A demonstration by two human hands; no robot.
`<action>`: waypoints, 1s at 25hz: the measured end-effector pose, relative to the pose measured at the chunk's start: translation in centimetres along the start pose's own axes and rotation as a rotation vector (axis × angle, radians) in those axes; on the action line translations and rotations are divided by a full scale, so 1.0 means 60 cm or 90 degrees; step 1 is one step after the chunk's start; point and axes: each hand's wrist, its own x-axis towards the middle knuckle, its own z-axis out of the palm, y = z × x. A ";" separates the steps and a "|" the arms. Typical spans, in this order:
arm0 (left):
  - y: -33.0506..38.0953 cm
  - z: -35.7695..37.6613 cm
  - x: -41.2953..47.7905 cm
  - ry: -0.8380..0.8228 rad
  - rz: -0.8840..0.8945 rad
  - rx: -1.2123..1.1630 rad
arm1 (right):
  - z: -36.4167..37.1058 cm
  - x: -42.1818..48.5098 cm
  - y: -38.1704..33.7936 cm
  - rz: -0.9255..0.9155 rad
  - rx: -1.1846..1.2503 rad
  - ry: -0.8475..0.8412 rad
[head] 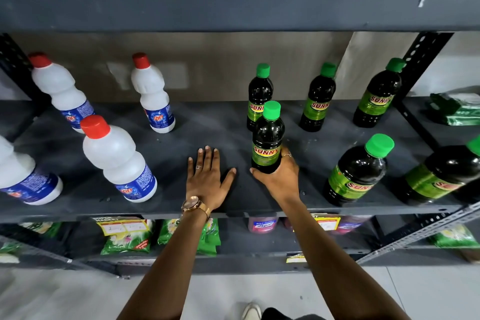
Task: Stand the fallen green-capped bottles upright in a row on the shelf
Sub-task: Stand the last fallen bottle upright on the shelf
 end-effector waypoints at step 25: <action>0.038 0.009 -0.103 0.290 -0.084 -0.293 | -0.112 -0.123 0.055 -0.073 -0.003 -0.205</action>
